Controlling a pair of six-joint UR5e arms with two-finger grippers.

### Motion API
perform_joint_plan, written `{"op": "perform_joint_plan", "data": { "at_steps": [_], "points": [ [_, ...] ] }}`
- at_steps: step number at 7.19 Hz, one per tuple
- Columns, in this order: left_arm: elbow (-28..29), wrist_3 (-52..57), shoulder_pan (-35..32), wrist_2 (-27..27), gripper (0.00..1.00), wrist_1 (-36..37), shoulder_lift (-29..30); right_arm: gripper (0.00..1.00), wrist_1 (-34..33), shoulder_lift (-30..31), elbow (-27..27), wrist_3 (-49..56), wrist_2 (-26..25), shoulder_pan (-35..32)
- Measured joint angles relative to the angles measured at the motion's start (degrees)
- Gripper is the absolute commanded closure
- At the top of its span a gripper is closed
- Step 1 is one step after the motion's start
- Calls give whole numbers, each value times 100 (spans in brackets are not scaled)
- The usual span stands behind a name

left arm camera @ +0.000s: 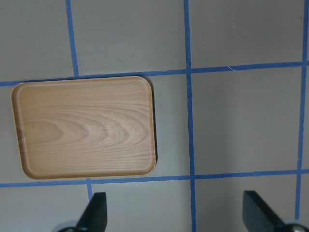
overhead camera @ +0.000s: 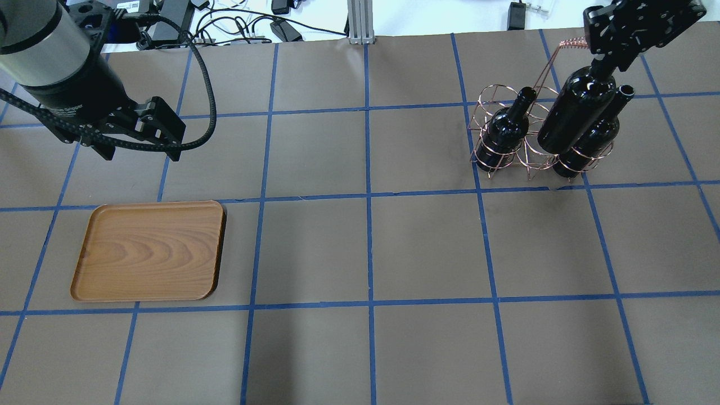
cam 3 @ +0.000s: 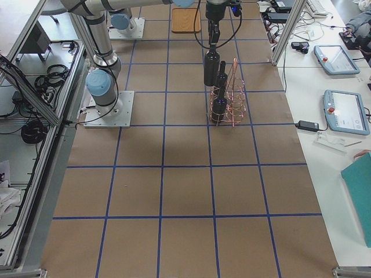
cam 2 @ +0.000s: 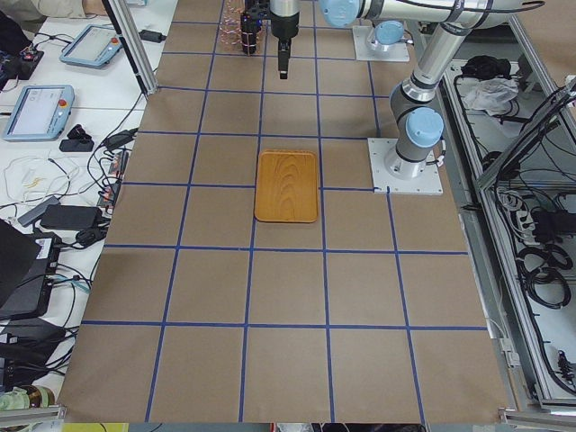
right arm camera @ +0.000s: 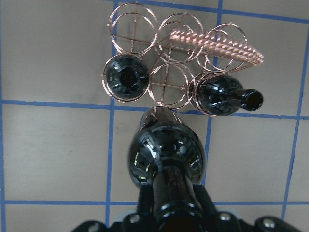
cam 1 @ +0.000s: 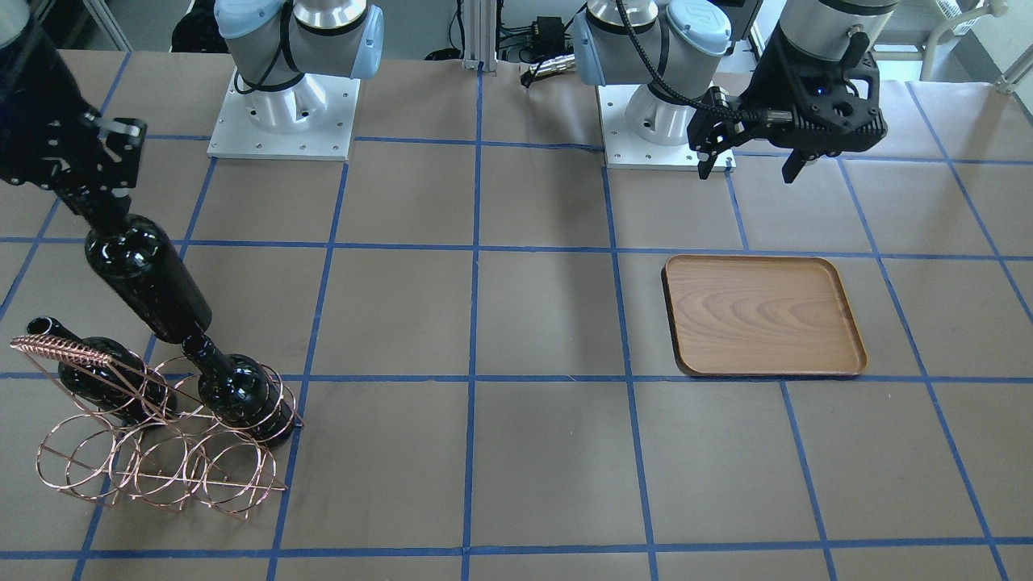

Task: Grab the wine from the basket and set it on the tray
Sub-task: 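Carry the upright bottle with the right gripper toward the table center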

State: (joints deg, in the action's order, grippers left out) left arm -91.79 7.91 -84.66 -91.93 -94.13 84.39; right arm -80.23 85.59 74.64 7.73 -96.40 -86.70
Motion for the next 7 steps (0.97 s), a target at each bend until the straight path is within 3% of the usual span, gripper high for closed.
{"op": "perform_joint_plan", "data": {
  "at_steps": [3,7],
  "points": [
    [3,0,58,6,0,20,-9,89,53,-198,42,-2113,765,-1402],
    [14,-7,194,-254,0,32,-33,89,-1307,-897,415,-4429,840,-3234]
  ]
}}
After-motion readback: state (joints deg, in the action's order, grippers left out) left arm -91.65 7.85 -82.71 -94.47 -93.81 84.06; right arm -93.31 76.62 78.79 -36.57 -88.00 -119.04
